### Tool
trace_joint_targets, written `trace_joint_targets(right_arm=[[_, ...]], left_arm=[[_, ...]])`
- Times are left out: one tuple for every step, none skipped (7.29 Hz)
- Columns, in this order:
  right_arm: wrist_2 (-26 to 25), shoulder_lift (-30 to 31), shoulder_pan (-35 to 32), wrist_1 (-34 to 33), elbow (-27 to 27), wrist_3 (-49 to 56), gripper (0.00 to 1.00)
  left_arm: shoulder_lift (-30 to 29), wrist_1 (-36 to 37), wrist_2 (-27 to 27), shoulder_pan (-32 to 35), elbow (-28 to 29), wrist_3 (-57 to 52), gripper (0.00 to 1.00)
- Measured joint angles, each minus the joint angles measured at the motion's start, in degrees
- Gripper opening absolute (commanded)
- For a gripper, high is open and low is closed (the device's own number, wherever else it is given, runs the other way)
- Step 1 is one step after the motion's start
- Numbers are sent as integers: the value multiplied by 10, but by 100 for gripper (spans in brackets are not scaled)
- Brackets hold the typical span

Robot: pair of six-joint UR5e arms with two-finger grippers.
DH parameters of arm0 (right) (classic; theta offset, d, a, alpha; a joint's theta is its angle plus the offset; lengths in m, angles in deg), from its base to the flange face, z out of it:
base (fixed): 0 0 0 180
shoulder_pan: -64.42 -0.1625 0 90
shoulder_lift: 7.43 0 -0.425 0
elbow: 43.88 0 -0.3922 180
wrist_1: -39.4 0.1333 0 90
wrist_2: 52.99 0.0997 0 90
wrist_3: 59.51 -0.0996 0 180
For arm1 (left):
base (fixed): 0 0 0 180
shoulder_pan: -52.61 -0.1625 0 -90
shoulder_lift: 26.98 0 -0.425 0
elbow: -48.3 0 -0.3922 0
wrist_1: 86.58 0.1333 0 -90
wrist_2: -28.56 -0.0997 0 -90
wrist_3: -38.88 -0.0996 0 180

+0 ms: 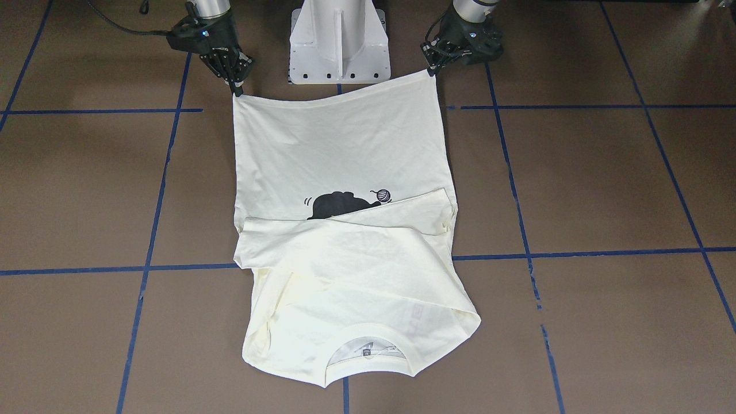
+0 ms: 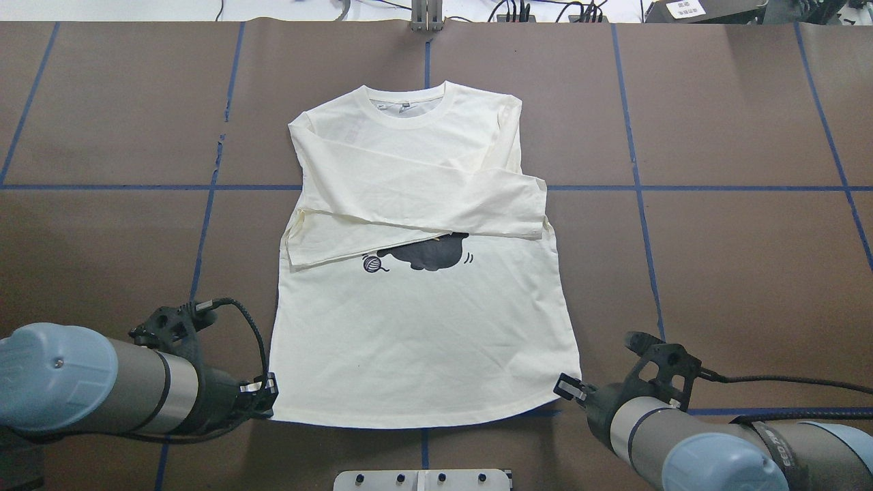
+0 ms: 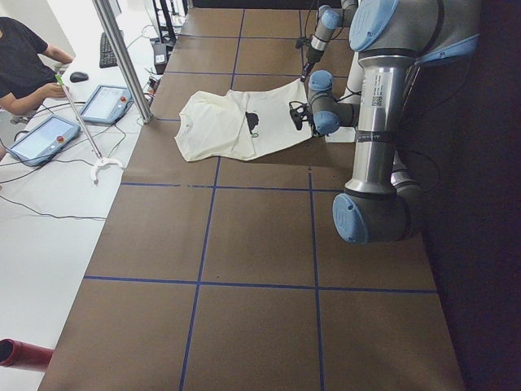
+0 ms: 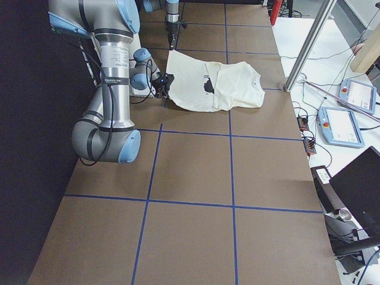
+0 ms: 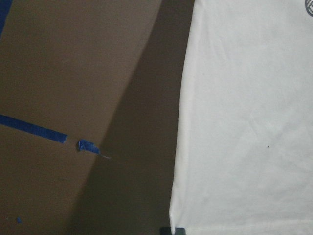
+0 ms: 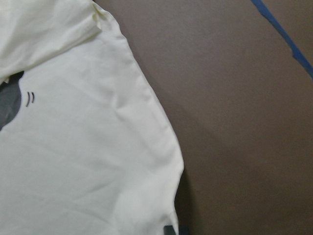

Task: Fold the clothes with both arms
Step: 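Lift the hem with both grippers and fold it toward the collar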

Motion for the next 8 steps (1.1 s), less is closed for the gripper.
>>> trace_joint_targets(right_arm=[[18, -28, -40, 0, 15, 44, 0], [59, -66, -98, 0, 50, 98, 0], [106, -111, -158, 0, 99, 146, 0], [149, -150, -214, -1, 144, 189, 0], [182, -177, -267, 0, 184, 235, 0], [207, -207, -314, 2, 230, 277, 0], [219, -245, -344, 4, 288, 303, 0], [224, -286, -365, 8, 352, 320, 0]], left_arm=[[-12, 2, -1, 38, 11, -35, 0], [-37, 7, -1, 87, 41, -75, 0], [-75, 11, -1, 133, 89, -110, 0], [-115, 11, 0, 170, 143, -137, 0], [-154, 9, 0, 198, 199, -155, 0], [-189, 0, -1, 221, 253, -165, 0], [-212, -26, -1, 239, 300, -169, 0], [-225, -64, -2, 250, 342, -172, 0]])
